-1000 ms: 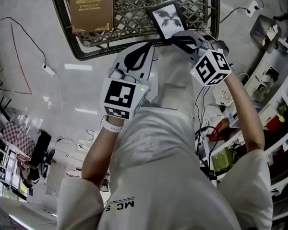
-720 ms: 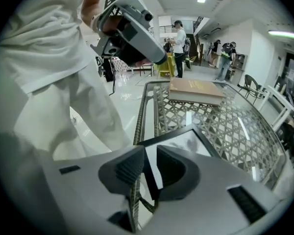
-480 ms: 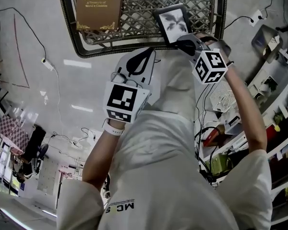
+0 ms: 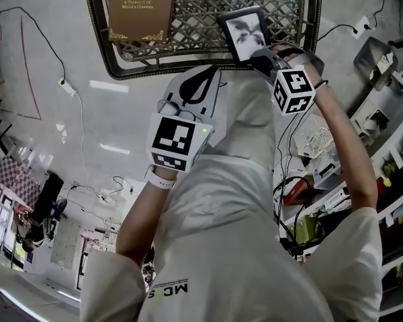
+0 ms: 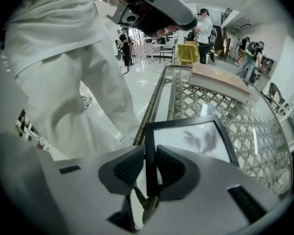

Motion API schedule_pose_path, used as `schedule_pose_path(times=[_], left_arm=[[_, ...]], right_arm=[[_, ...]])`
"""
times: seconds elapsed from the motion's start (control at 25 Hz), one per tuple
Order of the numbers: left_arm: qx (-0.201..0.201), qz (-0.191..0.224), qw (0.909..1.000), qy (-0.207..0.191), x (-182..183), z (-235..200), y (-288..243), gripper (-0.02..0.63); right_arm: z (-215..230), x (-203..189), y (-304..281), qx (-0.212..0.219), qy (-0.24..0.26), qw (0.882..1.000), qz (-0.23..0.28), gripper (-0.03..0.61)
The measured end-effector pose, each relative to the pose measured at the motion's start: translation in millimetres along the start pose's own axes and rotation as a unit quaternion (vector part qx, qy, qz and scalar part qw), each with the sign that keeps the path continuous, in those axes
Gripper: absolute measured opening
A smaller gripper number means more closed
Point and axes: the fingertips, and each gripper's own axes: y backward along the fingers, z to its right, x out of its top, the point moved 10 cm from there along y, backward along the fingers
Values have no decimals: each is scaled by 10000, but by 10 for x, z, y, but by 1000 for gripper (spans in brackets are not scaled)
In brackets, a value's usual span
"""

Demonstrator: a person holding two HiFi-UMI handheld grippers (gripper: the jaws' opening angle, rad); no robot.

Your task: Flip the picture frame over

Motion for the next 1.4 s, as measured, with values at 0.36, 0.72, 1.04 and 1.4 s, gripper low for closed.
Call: schedule_pose_path(times=[0.36,0.72,1.04,1.4], left_arm=[[15,28,10000,10,-23,-14,36,21],[21,58,10000,17,1,-35,64,20],[18,109,9999,29,35,-72,76,20],[68,203,9998,35,88,-115,100,20]], right_arm=[[-18,12,-8,-8,204,9998,-87,77],[48,137,117,30,-320,9991,289,75],[179,228,279,93,-1119,9900,849,77],[360,276,457,290,-2071,9639,1646,77]])
